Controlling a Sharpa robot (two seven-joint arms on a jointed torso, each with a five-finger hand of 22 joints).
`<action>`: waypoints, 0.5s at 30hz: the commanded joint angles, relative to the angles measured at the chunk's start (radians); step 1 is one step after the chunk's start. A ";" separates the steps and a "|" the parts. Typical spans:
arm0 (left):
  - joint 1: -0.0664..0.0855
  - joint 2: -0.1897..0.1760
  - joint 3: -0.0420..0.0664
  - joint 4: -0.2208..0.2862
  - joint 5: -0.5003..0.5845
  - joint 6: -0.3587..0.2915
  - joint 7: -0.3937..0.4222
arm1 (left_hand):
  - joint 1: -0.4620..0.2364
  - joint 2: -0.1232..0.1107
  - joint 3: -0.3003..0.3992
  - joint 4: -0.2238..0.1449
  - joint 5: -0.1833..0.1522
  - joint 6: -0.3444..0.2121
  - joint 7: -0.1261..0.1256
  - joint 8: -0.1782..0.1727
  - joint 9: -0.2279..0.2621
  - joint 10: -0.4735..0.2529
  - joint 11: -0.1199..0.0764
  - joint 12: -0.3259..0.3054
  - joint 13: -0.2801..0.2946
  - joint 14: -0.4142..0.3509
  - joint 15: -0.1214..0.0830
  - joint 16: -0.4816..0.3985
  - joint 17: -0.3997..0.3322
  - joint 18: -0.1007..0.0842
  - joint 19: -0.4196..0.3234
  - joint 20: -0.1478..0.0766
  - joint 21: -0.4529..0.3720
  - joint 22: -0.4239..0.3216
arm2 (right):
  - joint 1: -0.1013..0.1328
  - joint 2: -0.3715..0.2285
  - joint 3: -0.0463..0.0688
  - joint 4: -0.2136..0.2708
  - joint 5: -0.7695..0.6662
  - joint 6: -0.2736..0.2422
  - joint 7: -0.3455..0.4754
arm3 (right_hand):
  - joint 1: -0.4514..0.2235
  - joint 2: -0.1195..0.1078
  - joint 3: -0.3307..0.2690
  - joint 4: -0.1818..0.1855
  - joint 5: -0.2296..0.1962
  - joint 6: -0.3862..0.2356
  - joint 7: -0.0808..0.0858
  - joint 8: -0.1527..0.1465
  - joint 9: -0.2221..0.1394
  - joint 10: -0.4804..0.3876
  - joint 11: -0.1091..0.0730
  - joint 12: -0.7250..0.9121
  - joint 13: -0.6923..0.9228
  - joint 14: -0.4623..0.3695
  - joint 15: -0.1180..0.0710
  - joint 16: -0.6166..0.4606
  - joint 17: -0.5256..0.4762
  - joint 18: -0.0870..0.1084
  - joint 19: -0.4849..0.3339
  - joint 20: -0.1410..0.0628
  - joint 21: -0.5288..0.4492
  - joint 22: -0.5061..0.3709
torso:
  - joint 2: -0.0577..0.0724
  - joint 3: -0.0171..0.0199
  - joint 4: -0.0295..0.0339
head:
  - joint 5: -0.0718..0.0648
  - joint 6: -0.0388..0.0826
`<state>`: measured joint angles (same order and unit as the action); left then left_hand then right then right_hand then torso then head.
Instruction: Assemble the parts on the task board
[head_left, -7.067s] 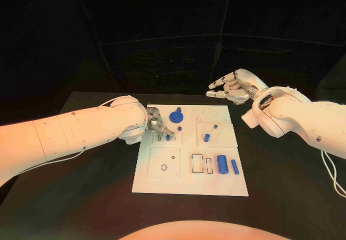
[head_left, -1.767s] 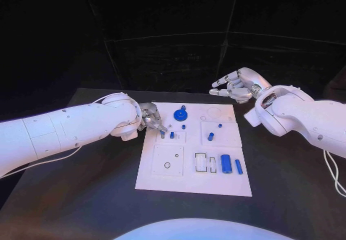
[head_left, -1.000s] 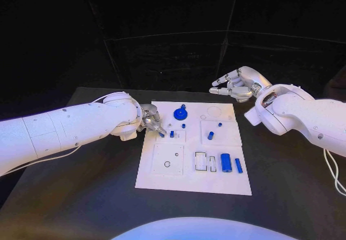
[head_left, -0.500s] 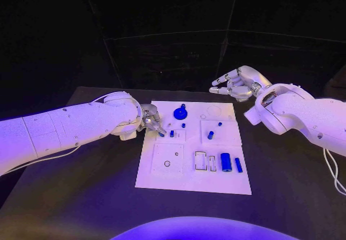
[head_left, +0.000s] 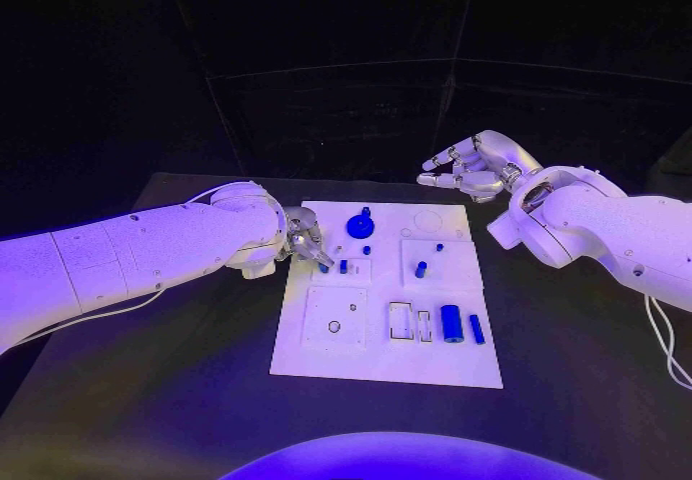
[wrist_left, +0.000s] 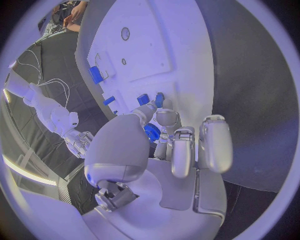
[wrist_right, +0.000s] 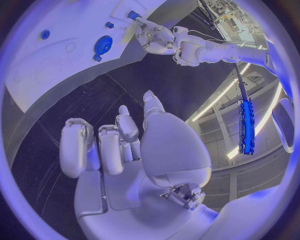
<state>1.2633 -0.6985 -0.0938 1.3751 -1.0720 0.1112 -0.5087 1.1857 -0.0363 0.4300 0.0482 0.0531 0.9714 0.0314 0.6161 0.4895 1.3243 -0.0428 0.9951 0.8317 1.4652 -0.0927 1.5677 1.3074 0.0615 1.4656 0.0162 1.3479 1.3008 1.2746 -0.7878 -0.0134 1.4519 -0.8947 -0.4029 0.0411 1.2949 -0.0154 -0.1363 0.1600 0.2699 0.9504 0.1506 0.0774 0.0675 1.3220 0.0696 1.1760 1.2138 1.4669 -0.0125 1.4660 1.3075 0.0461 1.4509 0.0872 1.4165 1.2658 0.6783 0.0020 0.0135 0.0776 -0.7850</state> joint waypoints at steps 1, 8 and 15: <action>-0.003 0.004 -0.002 -0.003 -0.001 0.029 -0.014 | -0.014 -0.002 0.079 -0.072 -0.003 0.011 -0.006 0.005 0.003 0.006 -0.001 0.006 0.002 0.106 -0.006 0.003 0.263 -0.001 0.023 -0.005 0.002 0.002 | 0.002 0.001 0.001 0.001 0.002 0.004 0.009 | 0.002 0.009 -0.006 -0.001 0.003 0.009 -0.001 0.005 0.001 0.003 -0.007 0.003 0.001 0.065 -0.004 -0.004 0.088 0.017 -0.005 0.001 -0.005 0.000 | 0.000 0.0000 -0.0013 | -0.001 0.000; -0.003 0.009 -0.002 -0.012 0.000 0.029 -0.021 | -0.034 -0.010 0.069 -0.063 -0.003 0.017 -0.011 0.011 0.009 0.009 -0.005 0.010 0.006 0.106 -0.008 0.003 0.263 -0.002 0.025 -0.007 0.006 0.007 | 0.002 0.001 0.001 0.000 0.005 0.006 0.009 | 0.002 0.010 -0.008 -0.001 0.003 0.009 -0.001 0.005 0.001 0.001 -0.008 0.001 -0.002 0.064 -0.004 -0.005 0.086 0.017 -0.006 0.001 -0.007 -0.004 | 0.000 0.0003 -0.0004 | -0.004 -0.002; -0.003 0.013 -0.002 -0.019 0.000 0.019 -0.028 | -0.072 -0.026 0.037 -0.041 -0.003 0.023 -0.013 0.017 0.014 0.008 -0.006 0.009 0.004 0.106 -0.010 0.003 0.263 -0.002 0.025 -0.009 0.006 0.009 | 0.002 0.002 0.001 0.000 0.008 0.008 0.010 | 0.002 0.010 -0.008 -0.001 0.003 0.009 -0.001 0.005 0.001 0.001 -0.008 0.001 -0.002 0.064 -0.004 -0.006 0.086 0.017 -0.006 0.001 -0.007 -0.005 | -0.001 -0.0001 0.0002 | -0.005 -0.003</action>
<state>1.2633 -0.6862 -0.0937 1.3582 -1.0703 0.1183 -0.5185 1.1215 -0.0622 0.4764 0.0017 0.0501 0.9837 0.0199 0.6287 0.5041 1.3287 -0.0465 0.9992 0.8367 1.4687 -0.0962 1.5677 1.3074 0.0615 1.4657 0.0162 1.3479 1.3081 1.2745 -0.7868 -0.0134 1.4507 -0.8923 -0.4017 0.0414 1.2950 -0.0154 -0.1366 0.1596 0.2699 0.9504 0.1506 0.0774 0.0675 1.3220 0.0696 1.1761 1.2134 1.4669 -0.0125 1.4660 1.3074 0.0461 1.4509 0.0872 1.4152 1.2629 0.6782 0.0021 0.0128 0.0724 -0.7872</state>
